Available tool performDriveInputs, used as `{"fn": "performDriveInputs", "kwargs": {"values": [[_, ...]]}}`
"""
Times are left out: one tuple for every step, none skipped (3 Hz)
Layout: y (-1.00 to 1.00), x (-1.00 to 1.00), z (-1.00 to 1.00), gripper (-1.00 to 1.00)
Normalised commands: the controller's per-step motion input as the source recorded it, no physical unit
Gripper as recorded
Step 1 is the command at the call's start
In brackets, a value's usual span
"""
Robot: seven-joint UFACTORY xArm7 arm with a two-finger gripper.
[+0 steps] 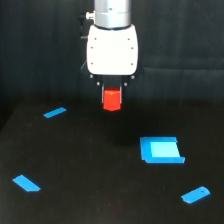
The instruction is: Pick up the red object from the table
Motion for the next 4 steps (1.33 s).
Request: {"fn": "performDriveInputs", "kwargs": {"values": [[0.03, -0.03, 0.18, -0.95], [0.17, 0.04, 0.10, -0.91], [0.05, 0.01, 0.07, -0.92], [0.01, 0.04, 0.14, -0.99]]}}
